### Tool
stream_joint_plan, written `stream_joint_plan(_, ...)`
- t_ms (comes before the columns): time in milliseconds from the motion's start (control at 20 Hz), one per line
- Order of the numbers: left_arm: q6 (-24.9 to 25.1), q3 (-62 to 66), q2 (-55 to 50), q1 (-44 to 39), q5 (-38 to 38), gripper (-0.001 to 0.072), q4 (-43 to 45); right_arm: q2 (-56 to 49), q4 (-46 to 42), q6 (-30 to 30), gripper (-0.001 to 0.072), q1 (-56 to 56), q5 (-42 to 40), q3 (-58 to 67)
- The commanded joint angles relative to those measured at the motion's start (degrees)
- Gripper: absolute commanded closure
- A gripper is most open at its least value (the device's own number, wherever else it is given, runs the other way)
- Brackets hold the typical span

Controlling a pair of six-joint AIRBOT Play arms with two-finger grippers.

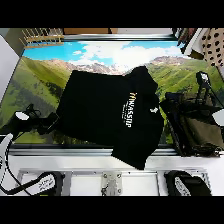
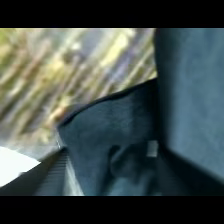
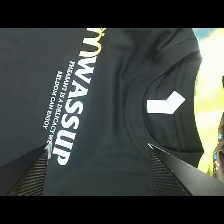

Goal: Fold the clothes and pants, and hang the long-sleeved shirts on hangers.

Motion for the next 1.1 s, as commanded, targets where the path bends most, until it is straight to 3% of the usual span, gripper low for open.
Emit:
stream_joint_plan(0,0.1,-0.1,0.2,-2.2,2.3,0.0633,-0.3,0.1,0.1,0.0,0.0053,0.0,0.2,-0.1)
stream_joint_plan(50,0.1,-0.1,0.9,-2.1,2.5,0.0700,-0.2,0.1,-0.5,0.0,0.0052,-0.1,0.3,-0.1)
stream_joint_plan(250,2.6,-0.1,6.9,0.5,0.2,0.0701,0.3,0.0,-3.4,0.9,0.0052,-7.0,7.4,-1.4)
stream_joint_plan(400,5.4,-0.1,11.2,1.9,-3.0,0.0701,0.3,-0.3,-4.4,5.8,0.0052,-18.5,15.5,-9.3)
stream_joint_plan(550,6.2,-0.1,13.5,2.0,-3.5,0.0700,0.2,-2.1,-3.7,6.0,0.0053,-24.2,14.8,-19.1)
stream_joint_plan(750,6.2,-0.1,14.6,2.0,-3.3,0.0701,0.0,-6.9,1.8,2.5,0.0054,-21.0,12.7,-26.0)
stream_joint_plan(1050,6.2,-0.1,14.6,2.0,-3.3,0.0700,0.1,-14.4,7.3,2.4,0.0054,-7.7,6.5,-26.3)
